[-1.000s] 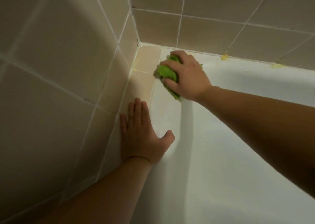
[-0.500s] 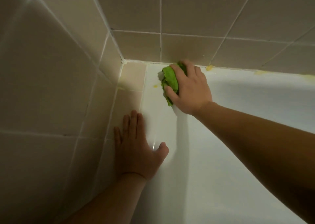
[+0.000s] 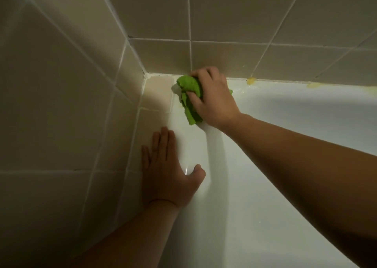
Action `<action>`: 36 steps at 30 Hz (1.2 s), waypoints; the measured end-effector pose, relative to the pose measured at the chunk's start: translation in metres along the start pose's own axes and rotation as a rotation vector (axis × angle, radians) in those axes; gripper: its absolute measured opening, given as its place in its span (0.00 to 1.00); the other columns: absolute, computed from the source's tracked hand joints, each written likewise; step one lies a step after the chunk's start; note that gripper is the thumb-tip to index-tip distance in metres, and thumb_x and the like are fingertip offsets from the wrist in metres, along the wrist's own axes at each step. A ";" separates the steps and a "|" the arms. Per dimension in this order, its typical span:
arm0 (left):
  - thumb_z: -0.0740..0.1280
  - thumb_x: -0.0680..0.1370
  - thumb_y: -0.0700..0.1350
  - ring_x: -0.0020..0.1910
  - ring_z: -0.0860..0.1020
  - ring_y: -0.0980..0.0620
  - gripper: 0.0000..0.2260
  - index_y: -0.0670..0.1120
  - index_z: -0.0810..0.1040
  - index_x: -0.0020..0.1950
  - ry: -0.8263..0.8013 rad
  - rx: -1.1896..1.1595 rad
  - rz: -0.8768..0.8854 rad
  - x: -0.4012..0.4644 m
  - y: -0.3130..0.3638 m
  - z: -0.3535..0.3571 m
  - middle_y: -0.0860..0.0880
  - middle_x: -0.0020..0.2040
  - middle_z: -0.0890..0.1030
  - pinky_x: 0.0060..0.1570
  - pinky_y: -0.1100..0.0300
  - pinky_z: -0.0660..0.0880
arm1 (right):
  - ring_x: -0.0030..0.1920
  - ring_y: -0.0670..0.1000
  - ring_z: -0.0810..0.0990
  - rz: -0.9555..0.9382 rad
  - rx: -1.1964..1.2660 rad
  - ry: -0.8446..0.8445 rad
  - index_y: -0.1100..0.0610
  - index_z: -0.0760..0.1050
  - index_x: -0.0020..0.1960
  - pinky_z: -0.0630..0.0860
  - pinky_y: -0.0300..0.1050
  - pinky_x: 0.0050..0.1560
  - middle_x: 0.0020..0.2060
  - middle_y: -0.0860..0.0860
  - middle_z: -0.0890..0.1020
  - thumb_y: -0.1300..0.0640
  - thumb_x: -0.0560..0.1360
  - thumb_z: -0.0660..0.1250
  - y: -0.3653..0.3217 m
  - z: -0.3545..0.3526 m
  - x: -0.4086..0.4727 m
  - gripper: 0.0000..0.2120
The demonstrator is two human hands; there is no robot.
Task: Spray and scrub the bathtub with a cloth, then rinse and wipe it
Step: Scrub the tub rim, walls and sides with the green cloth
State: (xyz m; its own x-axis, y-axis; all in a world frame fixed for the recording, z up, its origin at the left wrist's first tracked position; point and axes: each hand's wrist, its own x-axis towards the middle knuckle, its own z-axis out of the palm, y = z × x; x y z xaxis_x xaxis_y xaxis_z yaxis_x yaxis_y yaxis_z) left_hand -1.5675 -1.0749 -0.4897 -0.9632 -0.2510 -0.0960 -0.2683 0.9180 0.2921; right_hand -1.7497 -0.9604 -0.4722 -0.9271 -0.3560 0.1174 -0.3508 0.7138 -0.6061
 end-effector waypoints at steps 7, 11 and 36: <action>0.69 0.64 0.60 0.81 0.61 0.43 0.49 0.38 0.64 0.80 0.115 -0.067 -0.009 -0.001 0.003 0.004 0.40 0.80 0.65 0.80 0.44 0.53 | 0.65 0.60 0.70 -0.333 -0.104 -0.257 0.43 0.74 0.72 0.69 0.58 0.66 0.72 0.54 0.70 0.40 0.79 0.66 -0.017 0.007 -0.026 0.22; 0.68 0.63 0.61 0.81 0.61 0.45 0.49 0.38 0.65 0.80 0.130 -0.059 -0.014 0.001 0.004 0.006 0.41 0.81 0.65 0.80 0.43 0.54 | 0.66 0.61 0.70 -0.055 -0.232 -0.079 0.42 0.73 0.73 0.69 0.60 0.67 0.73 0.53 0.69 0.38 0.79 0.66 0.007 -0.002 -0.008 0.24; 0.66 0.65 0.61 0.80 0.62 0.43 0.46 0.38 0.67 0.79 0.153 0.005 0.039 0.027 0.006 0.009 0.40 0.79 0.66 0.77 0.39 0.58 | 0.62 0.61 0.68 0.500 -0.262 0.253 0.51 0.70 0.67 0.67 0.51 0.61 0.68 0.55 0.68 0.46 0.77 0.70 0.022 -0.011 -0.019 0.22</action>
State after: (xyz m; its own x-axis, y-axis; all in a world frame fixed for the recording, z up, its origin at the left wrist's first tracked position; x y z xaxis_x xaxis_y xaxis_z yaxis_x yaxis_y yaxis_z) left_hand -1.5946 -1.0736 -0.4992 -0.9640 -0.2587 0.0611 -0.2312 0.9293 0.2879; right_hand -1.7411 -0.9316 -0.4789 -0.9790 0.1909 0.0714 0.1431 0.8933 -0.4260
